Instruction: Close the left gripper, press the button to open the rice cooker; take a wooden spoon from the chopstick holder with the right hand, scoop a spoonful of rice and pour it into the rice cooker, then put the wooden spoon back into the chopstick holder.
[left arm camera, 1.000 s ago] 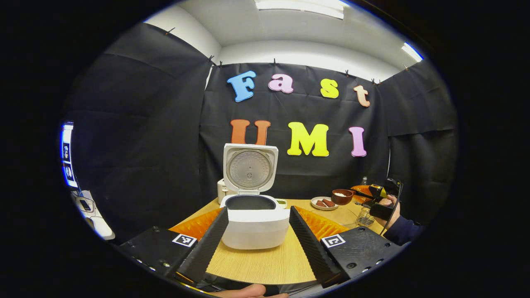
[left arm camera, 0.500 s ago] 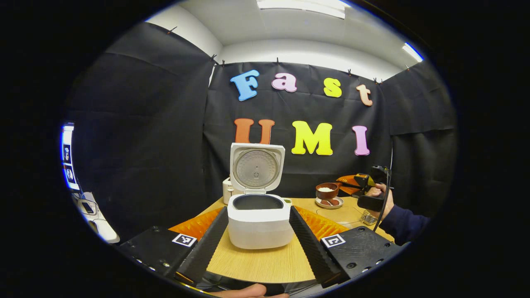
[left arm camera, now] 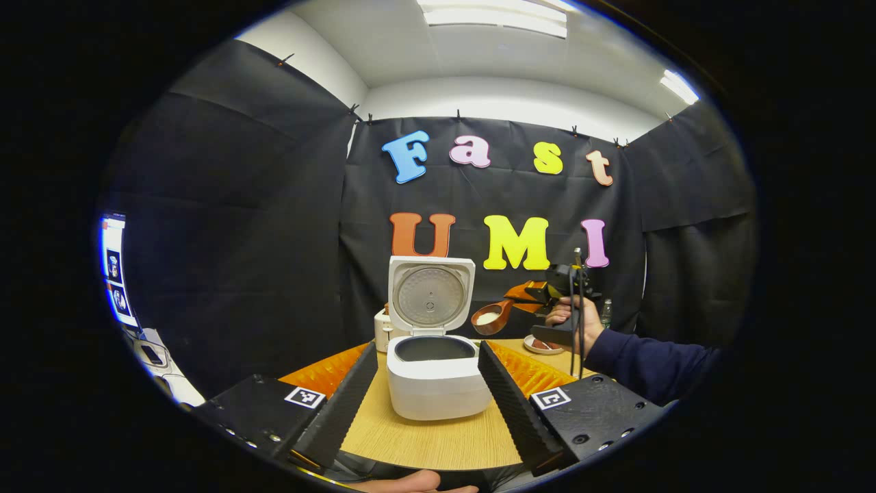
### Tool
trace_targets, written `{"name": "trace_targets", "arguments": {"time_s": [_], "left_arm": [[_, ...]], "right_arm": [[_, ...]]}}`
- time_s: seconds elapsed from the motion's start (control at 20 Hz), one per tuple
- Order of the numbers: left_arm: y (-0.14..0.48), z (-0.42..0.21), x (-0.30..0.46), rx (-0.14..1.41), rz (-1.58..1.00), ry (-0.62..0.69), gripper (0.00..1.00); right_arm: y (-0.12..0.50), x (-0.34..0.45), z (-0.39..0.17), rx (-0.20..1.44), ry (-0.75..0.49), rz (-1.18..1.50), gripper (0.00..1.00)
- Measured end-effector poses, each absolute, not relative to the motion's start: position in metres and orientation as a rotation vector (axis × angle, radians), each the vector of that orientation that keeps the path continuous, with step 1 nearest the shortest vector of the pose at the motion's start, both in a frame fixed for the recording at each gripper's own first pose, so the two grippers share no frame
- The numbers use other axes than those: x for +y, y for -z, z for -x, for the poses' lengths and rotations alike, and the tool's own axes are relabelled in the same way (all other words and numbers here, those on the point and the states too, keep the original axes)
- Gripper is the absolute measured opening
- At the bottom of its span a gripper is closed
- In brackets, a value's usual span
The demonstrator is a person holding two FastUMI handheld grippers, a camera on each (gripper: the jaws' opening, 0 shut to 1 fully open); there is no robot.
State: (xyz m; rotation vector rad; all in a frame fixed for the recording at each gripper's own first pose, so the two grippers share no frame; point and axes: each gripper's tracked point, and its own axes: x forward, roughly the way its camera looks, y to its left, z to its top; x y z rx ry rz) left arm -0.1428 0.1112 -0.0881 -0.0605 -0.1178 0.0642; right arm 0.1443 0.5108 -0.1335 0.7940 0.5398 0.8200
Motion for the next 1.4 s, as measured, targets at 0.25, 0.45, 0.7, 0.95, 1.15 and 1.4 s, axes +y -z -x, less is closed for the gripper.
{"name": "trace_targets", "arguments": {"time_s": [0.25,0.45,0.7,0.95,1.15,1.4], "left_arm": [[0.096,0.15,0.13,-0.115,0.068,-0.098,0.94],[0.099,0.158,0.138,-0.109,0.083,-0.099,0.94],[0.102,0.165,0.143,-0.129,0.075,-0.109,0.94],[0.106,0.164,0.14,-0.111,0.062,-0.113,0.94],[0.111,0.166,0.137,-0.075,0.07,-0.107,0.94],[0.108,0.163,0.135,-0.098,0.068,-0.117,0.94]], "right_arm": [[0.122,0.551,-0.143,0.418,-0.821,-0.573,0.12],[0.117,0.579,-0.127,0.302,-0.837,-0.368,0.12],[0.104,0.601,-0.108,0.116,-0.822,-0.084,0.12],[0.106,0.618,-0.078,-0.064,-0.872,0.215,0.12],[0.1,0.614,-0.052,-0.142,-0.88,0.319,0.12],[0.097,0.593,-0.058,-0.185,-0.836,0.375,0.12]]}}
